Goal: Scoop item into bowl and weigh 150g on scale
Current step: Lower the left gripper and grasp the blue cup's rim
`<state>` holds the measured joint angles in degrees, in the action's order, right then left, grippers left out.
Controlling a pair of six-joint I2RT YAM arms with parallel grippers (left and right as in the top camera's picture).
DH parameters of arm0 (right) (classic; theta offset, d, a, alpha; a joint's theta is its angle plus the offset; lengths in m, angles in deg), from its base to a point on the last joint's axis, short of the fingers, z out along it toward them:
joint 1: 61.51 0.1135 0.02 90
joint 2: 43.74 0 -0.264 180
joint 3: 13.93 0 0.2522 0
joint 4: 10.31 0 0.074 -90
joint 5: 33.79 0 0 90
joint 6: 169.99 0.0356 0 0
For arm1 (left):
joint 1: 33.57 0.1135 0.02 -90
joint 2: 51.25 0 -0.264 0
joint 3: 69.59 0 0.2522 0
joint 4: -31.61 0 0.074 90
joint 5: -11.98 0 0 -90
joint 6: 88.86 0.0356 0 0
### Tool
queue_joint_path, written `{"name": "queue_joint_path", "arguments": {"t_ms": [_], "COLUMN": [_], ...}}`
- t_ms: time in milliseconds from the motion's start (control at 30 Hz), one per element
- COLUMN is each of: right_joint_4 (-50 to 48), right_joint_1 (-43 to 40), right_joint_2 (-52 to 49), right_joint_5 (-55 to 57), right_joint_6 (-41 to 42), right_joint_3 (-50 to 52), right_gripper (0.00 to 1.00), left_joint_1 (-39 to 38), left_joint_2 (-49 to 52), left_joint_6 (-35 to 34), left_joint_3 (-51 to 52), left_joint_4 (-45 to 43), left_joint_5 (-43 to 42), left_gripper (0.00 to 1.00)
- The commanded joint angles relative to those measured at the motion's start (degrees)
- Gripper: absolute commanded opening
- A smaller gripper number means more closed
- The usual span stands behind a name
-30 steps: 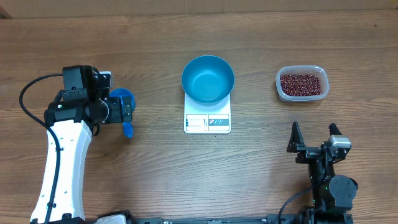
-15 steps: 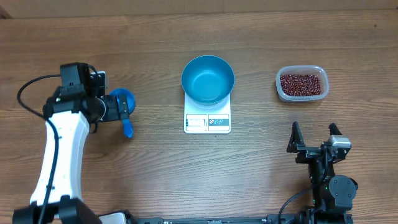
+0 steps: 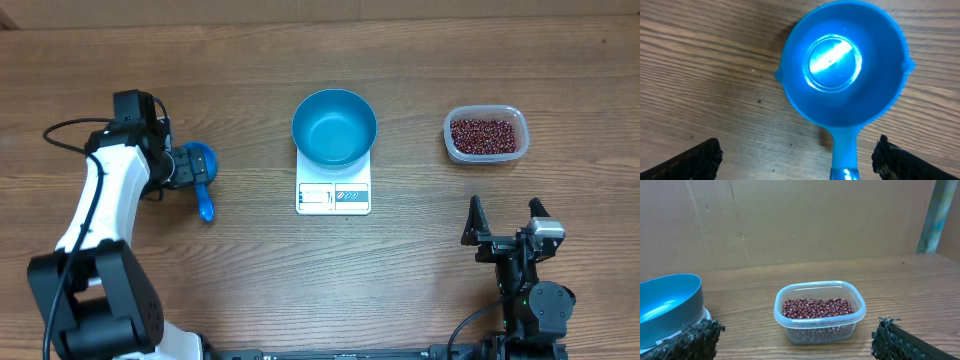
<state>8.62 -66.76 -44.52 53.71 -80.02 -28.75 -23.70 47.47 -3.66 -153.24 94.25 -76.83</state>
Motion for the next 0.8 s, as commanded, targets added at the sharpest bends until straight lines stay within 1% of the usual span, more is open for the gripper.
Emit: {"name": "queue_joint_path", "arguments": {"t_ms": [0,267,767], "right_joint_4": [-0.35,-0.35,-0.35], "right_joint_1": [-0.31,-0.28,-0.31], "right_joint_2": [0.61,0.61,0.61], "right_joint_5": [0.66,0.66,0.66], "right_joint_6": [-0.24,-0.24,-0.24], "right_joint_3": [0.59,0.59,0.59], "right_gripper": [1.0,1.0,1.0], "left_joint_1": [0.52,0.94,2.91], "left_joint_2": [2.14,4.96,5.05], "left_joint_6": [-1.66,-2.1,-1.62], "left_joint_3": [-1.38,-1.38,-1.42], "left_joint_4": [-0.94,-3.5,-5.88], "left_joint_5": [0.74,0.72,0.7], "left_gripper": [1.0,1.0,0.99]}}
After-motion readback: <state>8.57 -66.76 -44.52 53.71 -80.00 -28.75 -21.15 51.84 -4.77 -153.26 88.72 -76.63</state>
